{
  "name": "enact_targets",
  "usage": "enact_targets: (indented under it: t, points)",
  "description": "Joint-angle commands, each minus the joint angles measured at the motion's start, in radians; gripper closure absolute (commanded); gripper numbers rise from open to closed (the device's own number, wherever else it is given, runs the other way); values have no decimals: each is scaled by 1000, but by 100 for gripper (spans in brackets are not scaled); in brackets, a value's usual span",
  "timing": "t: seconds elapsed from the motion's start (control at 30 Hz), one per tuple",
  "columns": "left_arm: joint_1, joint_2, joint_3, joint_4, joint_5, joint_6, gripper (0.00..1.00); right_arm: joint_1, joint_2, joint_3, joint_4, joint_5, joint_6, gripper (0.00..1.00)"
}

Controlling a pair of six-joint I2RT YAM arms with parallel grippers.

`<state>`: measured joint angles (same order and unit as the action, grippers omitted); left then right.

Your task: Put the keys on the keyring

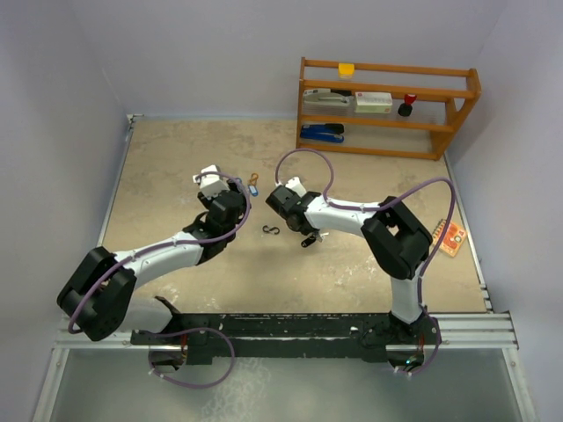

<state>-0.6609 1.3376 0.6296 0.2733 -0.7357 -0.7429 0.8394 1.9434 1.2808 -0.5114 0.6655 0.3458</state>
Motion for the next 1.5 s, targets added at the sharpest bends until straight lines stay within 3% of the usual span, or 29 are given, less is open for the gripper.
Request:
enact_targets:
  t: [0.0,0.47,1.07,1.33,1.47]
  points:
    - [10,-1,-4,34,4,-18,44,5,-57,3,-19,80,38,100]
    - [11,2,-8,33,8,-23,44,2,-97,-22,-19,147,59,100]
    - [10,17,-1,43,30,-18,44,-17,-9,11,-1,67,14,100]
    - [10,114,71,103,283,71,44,-162,-198,-104,134,-124,5,100]
    - [5,189,125,130,421,98,44,-207,-286,-130,157,-139,-2,100]
